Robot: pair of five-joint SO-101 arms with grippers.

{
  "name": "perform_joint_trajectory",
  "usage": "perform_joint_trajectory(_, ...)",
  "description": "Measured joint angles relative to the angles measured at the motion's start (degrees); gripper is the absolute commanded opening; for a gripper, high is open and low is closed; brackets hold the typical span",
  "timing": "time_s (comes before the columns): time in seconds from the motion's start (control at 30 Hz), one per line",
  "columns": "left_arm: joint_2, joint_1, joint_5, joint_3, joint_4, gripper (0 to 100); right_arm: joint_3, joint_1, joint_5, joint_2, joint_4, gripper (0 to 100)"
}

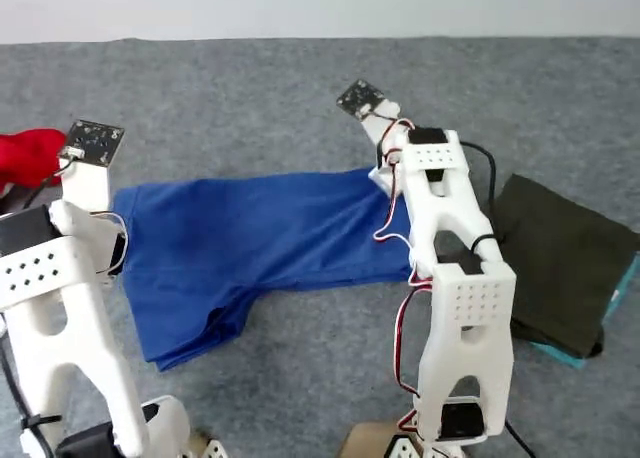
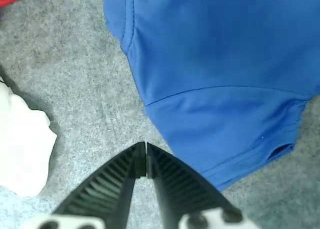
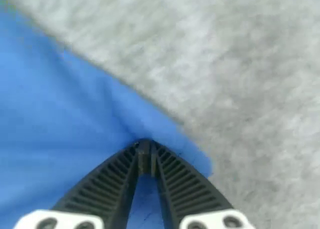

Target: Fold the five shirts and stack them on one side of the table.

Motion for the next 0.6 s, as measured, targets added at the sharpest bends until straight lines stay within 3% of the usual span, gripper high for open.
perform_joint_trajectory(0.23,0.0,0.0,0.0,0.0,0.0,0,-10.46,0.18,0.44,2.9,3.87,0.9)
perform_joint_trajectory(0.6,0.0,0.0,0.0,0.0,0.0,0,-19.69,-6.24,0.44,2.11,29.54,0.9)
